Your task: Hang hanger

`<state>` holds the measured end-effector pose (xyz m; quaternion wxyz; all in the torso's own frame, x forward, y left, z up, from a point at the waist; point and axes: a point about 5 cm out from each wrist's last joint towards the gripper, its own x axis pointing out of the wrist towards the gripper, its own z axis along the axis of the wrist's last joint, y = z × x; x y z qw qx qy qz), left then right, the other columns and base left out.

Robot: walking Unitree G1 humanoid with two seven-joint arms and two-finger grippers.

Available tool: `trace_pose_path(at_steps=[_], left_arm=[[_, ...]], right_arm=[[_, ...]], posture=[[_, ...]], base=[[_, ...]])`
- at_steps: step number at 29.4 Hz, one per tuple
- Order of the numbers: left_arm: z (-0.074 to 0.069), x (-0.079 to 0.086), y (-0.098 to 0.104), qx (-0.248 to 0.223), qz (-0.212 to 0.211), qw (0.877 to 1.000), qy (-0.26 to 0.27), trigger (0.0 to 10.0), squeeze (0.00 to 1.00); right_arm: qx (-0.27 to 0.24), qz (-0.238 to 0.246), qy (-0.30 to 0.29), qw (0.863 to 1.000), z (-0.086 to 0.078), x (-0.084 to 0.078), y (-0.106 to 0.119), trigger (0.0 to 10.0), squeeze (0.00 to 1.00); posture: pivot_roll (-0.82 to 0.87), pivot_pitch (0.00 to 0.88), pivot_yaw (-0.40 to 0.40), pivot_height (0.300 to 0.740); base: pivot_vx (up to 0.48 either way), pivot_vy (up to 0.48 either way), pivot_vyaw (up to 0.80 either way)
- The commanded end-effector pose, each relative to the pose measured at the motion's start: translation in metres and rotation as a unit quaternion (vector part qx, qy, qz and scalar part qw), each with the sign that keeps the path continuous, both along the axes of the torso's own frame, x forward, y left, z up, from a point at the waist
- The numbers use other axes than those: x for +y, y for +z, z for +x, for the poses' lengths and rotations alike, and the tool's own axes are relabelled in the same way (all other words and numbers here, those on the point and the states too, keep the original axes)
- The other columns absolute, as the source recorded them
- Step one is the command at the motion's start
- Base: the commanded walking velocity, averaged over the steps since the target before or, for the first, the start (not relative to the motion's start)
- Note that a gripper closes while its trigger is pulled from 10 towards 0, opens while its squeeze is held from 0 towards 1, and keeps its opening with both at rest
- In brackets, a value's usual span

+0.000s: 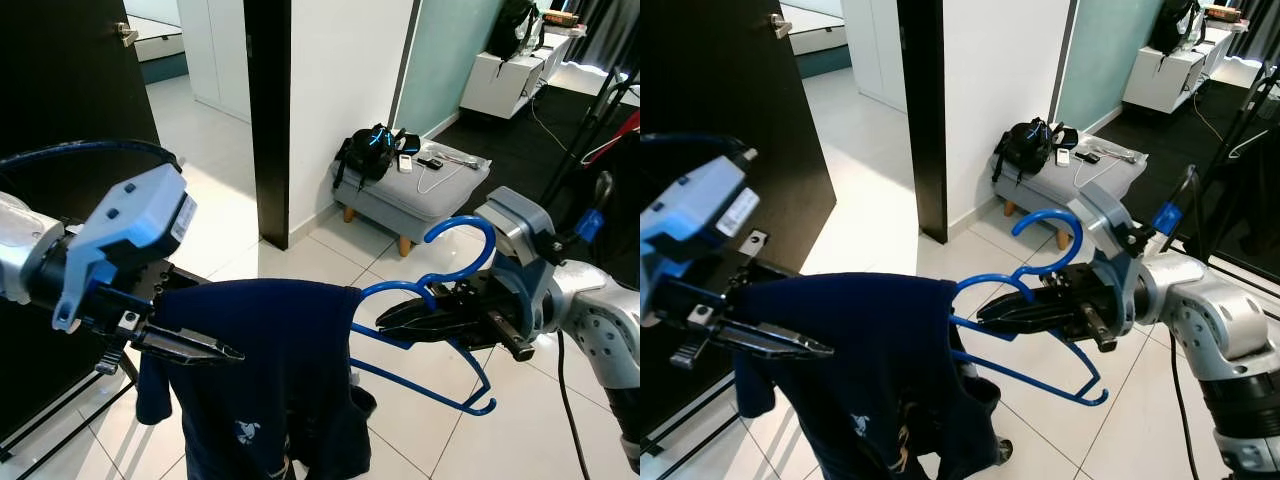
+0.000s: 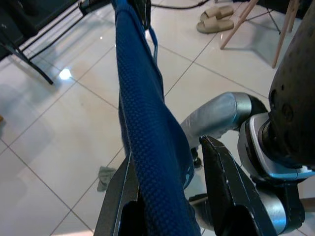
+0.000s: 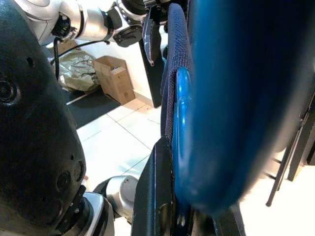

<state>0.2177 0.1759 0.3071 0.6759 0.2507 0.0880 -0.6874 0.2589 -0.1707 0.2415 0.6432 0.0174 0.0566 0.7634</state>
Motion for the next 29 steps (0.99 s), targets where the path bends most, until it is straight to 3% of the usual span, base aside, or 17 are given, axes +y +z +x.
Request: trace_pose_path(at_steps=[1, 2, 4, 5, 6, 7, 11, 25, 26, 29], left_arm=[[-0.005, -0.009, -0.005, -0.001, 0.015, 1.000, -0.027, 10.0, 0.00], [-0.005, -0.010, -0.006, 0.000, 0.018, 0.999, -0.028, 9.2, 0.00], [-0.005, -0.010, -0.006, 0.000, 0.018, 0.999, -0.028, 9.2, 0.00], [-0.002, -0.013, -0.006, -0.001, 0.011, 1.000, -0.024, 3.8, 0.00], [-0.002, -0.013, -0.006, -0.001, 0.011, 1.000, -0.024, 3.8, 0.00], [0.003, -0.016, -0.004, -0.007, -0.007, 1.000, -0.014, 0.0, 0.00], [0.011, -0.021, 0.000, -0.019, -0.030, 0.999, -0.002, 0.0, 0.00], [0.009, -0.021, 0.000, -0.018, -0.024, 0.999, -0.009, 0.0, 0.00], [0.010, -0.021, 0.000, -0.020, -0.026, 0.999, -0.008, 0.0, 0.00], [0.012, -0.019, 0.002, -0.024, -0.029, 0.999, -0.002, 0.0, 0.00]], right_arm=[[-0.013, 0.014, 0.025, 1.000, -0.003, 0.009, 0.004, 10.0, 0.00], [-0.013, 0.015, 0.025, 0.999, -0.003, 0.010, 0.005, 10.0, 0.00], [-0.013, 0.015, 0.025, 0.999, -0.003, 0.010, 0.005, 10.0, 0.00], [-0.014, 0.015, 0.026, 0.999, -0.003, 0.010, 0.005, 10.0, 0.00], [-0.014, 0.015, 0.026, 0.999, -0.003, 0.010, 0.005, 10.0, 0.00], [-0.014, 0.015, 0.027, 0.999, -0.004, 0.011, 0.005, 10.0, 0.00], [-0.014, 0.016, 0.030, 0.999, -0.004, 0.012, 0.004, 10.0, 0.00], [-0.020, 0.013, 0.021, 0.999, -0.001, 0.015, 0.001, 10.0, 0.00], [-0.018, 0.019, 0.007, 1.000, 0.003, 0.017, 0.001, 10.0, 1.00], [-0.021, 0.027, -0.010, 0.999, 0.007, 0.018, 0.002, 10.0, 1.00]], posture=[[0.05, 0.000, -0.017, 0.740], [0.05, 0.000, -0.017, 0.740], [0.05, 0.000, -0.017, 0.740], [0.05, 0.000, -0.018, 0.740], [0.05, 0.000, -0.018, 0.740], [0.05, 0.000, -0.017, 0.740], [0.05, 0.000, -0.017, 0.740], [0.05, 0.000, -0.021, 0.740], [0.06, 0.000, -0.021, 0.740], [0.06, 0.000, -0.021, 0.740]], base=[[0.000, 0.000, 0.00], [0.000, 0.000, 0.00], [0.000, 0.000, 0.00], [0.000, 0.000, 0.00], [0.000, 0.000, 0.00], [0.000, 0.000, 0.00], [0.000, 0.000, 0.00], [0.000, 0.000, 0.00], [0.000, 0.000, 0.00], [0.000, 0.000, 0.00]])
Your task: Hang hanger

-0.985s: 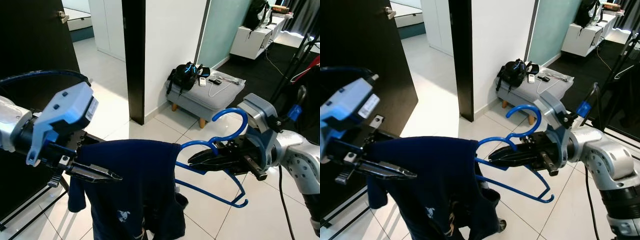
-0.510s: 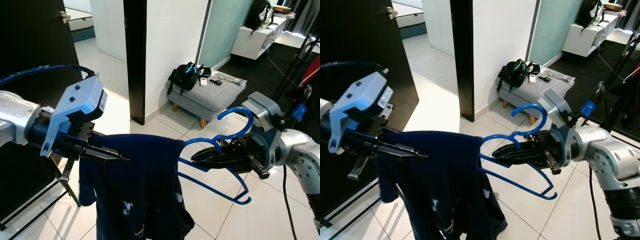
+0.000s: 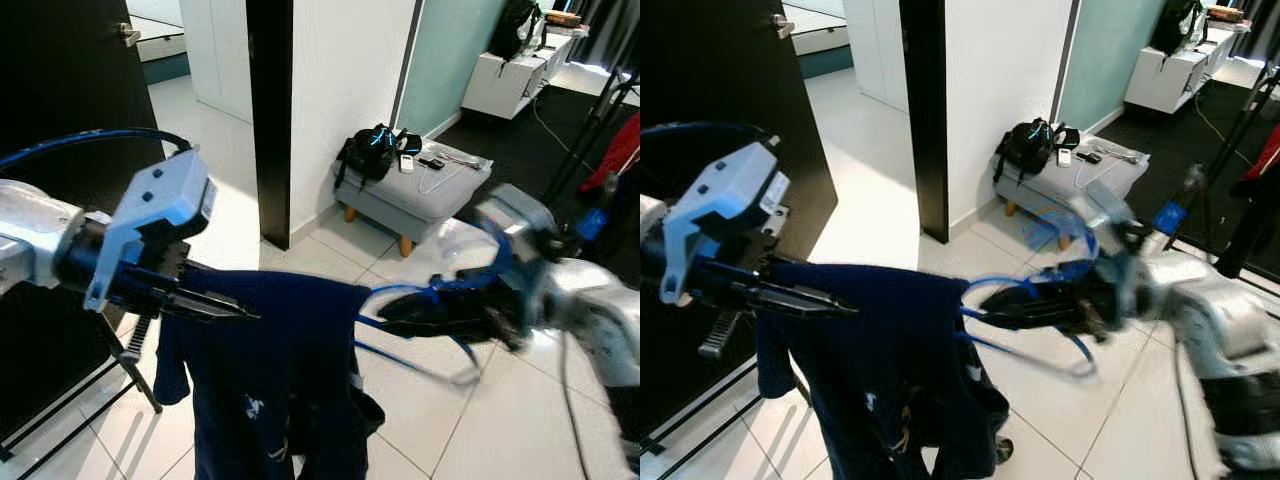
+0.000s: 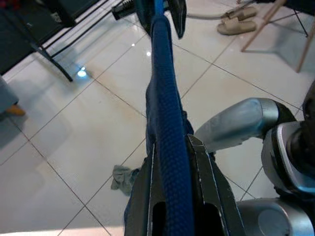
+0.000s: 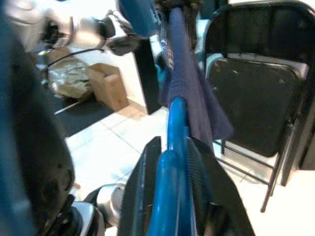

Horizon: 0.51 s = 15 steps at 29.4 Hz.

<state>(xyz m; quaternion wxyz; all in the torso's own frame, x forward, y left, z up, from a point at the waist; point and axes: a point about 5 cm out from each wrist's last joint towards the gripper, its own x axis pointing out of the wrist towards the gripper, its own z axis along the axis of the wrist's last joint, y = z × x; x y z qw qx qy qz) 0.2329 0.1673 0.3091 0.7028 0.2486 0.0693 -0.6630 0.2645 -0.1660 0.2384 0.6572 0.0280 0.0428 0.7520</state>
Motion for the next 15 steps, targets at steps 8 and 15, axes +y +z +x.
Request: trace_pose_path(at_steps=[8, 15], left_arm=[[0.017, 0.014, 0.019, -0.079, -0.036, 0.994, 0.066, 0.0, 0.00], [0.028, 0.042, 0.039, -0.139, -0.057, 0.977, 0.151, 0.0, 0.00]], right_arm=[[-0.017, 0.065, -0.096, 0.993, 0.019, -0.014, 0.008, 10.0, 1.00], [-0.011, 0.097, -0.219, 0.971, 0.022, -0.067, 0.007, 10.0, 1.00]], posture=[[0.05, 0.000, -0.026, 0.740], [0.05, 0.000, -0.033, 0.740]], base=[[0.000, 0.000, 0.00], [0.000, 0.000, 0.00]])
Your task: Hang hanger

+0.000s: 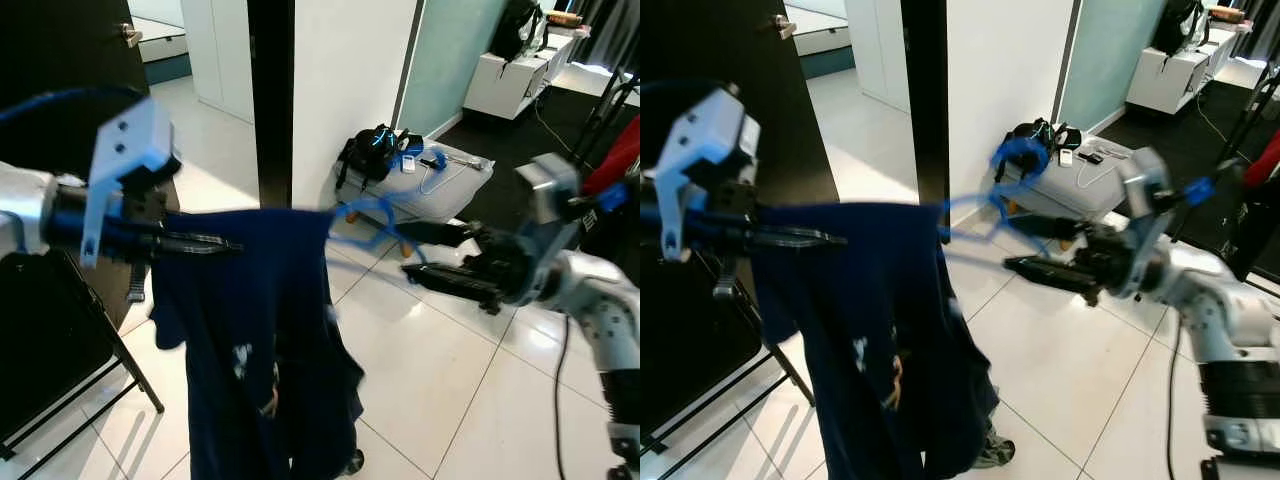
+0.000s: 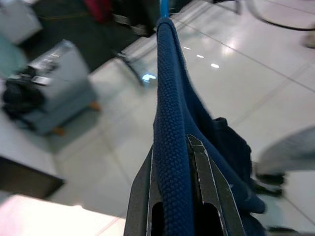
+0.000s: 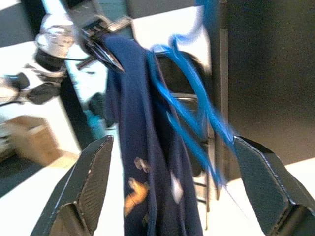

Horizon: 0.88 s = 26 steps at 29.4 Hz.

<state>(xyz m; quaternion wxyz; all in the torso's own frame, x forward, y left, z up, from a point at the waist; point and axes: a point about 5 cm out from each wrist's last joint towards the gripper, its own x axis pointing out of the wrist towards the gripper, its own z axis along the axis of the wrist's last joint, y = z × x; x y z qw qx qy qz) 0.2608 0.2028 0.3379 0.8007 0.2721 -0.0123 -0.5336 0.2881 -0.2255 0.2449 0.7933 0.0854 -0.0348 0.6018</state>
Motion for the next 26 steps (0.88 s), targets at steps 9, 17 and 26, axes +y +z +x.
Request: trace_pose_path(at_steps=[9, 17, 26], left_arm=[[0.007, 0.028, 0.013, -0.047, 0.010, 0.996, 0.075, 0.0, 0.00], [0.009, 0.009, 0.037, -0.105, -0.073, 0.991, 0.044, 0.0, 0.00], [0.012, -0.006, 0.070, -0.169, -0.166, 0.971, 0.022, 0.0, 0.00]], right_arm=[[0.000, 0.056, -0.086, 0.995, -0.015, -0.040, 0.001, 10.0, 1.00], [0.031, 0.052, -0.170, 0.984, 0.007, -0.008, -0.031, 10.0, 0.00], [0.047, 0.051, -0.128, 0.989, 0.007, 0.023, -0.046, 10.0, 0.00]], posture=[[0.03, 0.000, -0.019, 0.740], [0.03, 0.000, -0.021, 0.740], [0.04, 0.000, -0.026, 0.740]], base=[[0.000, 0.000, 0.00], [0.000, 0.000, 0.00], [0.000, 0.000, 0.00]])
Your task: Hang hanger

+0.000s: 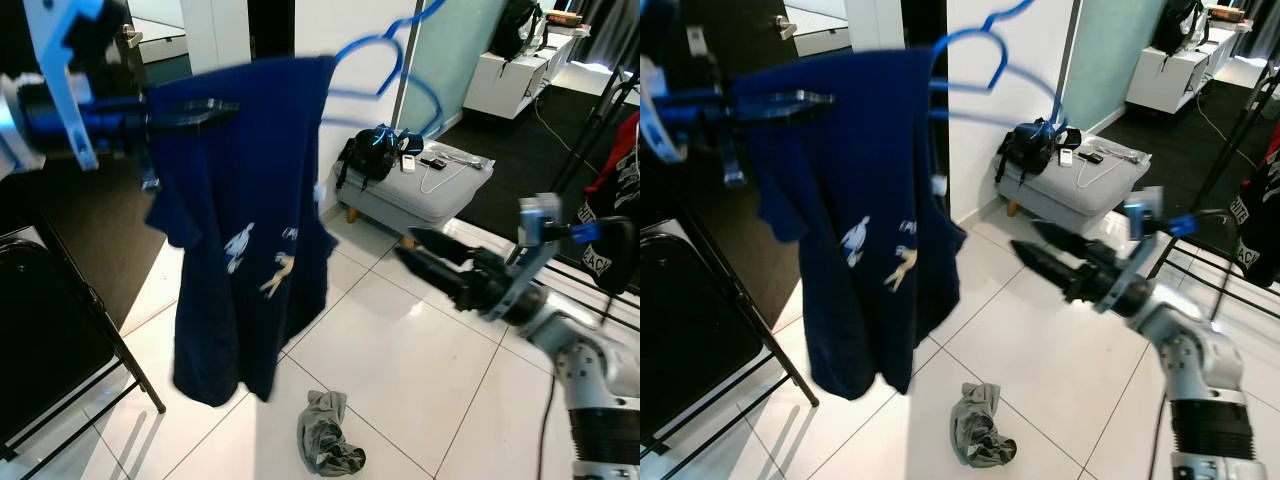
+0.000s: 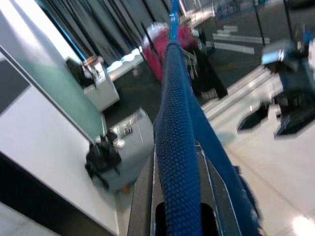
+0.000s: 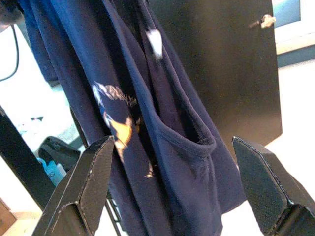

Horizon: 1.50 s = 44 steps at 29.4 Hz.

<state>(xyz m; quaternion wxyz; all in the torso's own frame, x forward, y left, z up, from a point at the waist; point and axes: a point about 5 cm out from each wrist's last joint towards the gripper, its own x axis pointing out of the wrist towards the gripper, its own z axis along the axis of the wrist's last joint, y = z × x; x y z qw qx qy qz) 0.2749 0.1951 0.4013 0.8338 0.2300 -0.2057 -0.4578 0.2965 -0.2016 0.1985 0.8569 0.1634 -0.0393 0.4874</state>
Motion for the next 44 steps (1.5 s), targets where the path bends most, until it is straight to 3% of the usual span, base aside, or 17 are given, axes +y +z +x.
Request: trace_pose_path(at_steps=[1, 3, 4, 22, 26, 28, 33, 40, 44], left_arm=[[-0.004, 0.000, 0.011, -0.026, -0.024, 0.999, -0.017, 4.7, 0.00], [-0.004, 0.000, 0.011, -0.026, -0.024, 0.999, -0.017, 4.7, 0.00], [-0.005, -0.002, 0.014, -0.031, -0.023, 0.999, -0.031, 10.0, 0.00], [-0.014, -0.012, 0.037, -0.064, -0.036, 0.996, -0.059, 10.0, 0.00], [-0.015, -0.014, 0.039, -0.067, -0.035, 0.995, -0.064, 10.0, 0.00], [-0.018, -0.017, 0.041, -0.069, -0.032, 0.994, -0.073, 10.0, 0.00], [-0.019, -0.021, 0.043, -0.072, -0.030, 0.994, -0.080, 10.0, 0.00], [-0.020, -0.025, 0.043, -0.071, -0.030, 0.993, -0.087, 10.0, 0.00], [-0.021, -0.030, 0.044, -0.072, -0.033, 0.992, -0.097, 10.0, 0.00]], right_arm=[[-0.007, -0.019, -0.005, 1.000, -0.001, 0.000, 0.001, 10.0, 0.00], [-0.007, -0.019, -0.005, 1.000, -0.001, 0.000, 0.001, 10.0, 0.00], [-0.010, -0.019, -0.007, 1.000, -0.001, -0.002, 0.003, 10.0, 0.00], [0.008, -0.030, 0.055, 0.998, -0.018, 0.006, -0.007, 10.0, 0.00], [0.010, -0.013, 0.054, 0.998, -0.019, 0.001, -0.005, 10.0, 0.00], [0.009, 0.020, 0.050, 0.999, -0.022, -0.012, 0.000, 10.0, 0.00], [0.008, 0.032, 0.042, 0.999, -0.024, -0.018, 0.002, 10.0, 0.00], [0.015, 0.021, 0.055, 0.998, -0.025, -0.010, -0.004, 10.0, 0.00], [0.019, -0.002, 0.064, 0.998, -0.021, 0.008, -0.011, 10.0, 0.00]], posture=[[0.04, 0.000, -0.026, 0.740], [0.04, 0.000, -0.026, 0.740], [0.03, 0.000, -0.024, 0.740], [0.04, 0.000, -0.032, 0.740], [0.05, 0.000, -0.032, 0.740], [0.04, 0.000, -0.030, 0.740], [0.04, 0.000, -0.027, 0.740], [0.04, 0.000, -0.025, 0.740], [0.05, 0.000, -0.023, 0.740]], base=[[0.000, 0.000, 0.00], [0.000, 0.000, 0.00], [0.000, 0.000, 0.00], [0.000, 0.000, 0.00], [0.000, 0.000, 0.00], [0.000, 0.000, 0.00], [0.000, 0.000, 0.00], [0.000, 0.000, 0.00], [0.000, 0.000, 0.00]])
